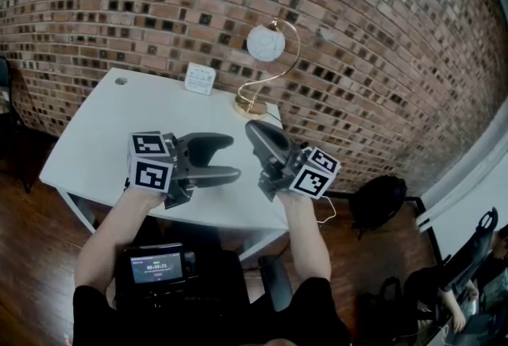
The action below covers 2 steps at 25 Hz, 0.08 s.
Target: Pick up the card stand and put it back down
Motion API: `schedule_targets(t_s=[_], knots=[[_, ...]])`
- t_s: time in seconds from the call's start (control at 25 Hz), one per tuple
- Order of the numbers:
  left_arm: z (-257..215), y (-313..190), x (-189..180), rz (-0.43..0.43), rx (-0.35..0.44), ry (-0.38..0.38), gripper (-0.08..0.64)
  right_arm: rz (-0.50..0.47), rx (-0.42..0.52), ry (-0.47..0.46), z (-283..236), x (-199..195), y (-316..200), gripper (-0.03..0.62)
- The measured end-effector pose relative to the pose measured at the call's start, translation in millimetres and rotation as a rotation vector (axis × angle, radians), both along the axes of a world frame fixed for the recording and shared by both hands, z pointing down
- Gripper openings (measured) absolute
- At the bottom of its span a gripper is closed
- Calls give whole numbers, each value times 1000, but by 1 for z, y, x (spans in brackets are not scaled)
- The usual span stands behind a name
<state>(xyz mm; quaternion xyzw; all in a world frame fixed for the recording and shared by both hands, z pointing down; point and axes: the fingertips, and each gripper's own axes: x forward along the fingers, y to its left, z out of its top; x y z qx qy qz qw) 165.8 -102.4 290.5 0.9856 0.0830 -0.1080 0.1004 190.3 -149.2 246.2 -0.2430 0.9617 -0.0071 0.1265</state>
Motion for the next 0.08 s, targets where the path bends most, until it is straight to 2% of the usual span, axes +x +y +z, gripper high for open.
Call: schedule_targets(t_s=[0.08], knots=[[1,-1,0,0,-3,1,362,-5,-8,-7,3,1,-1,21]])
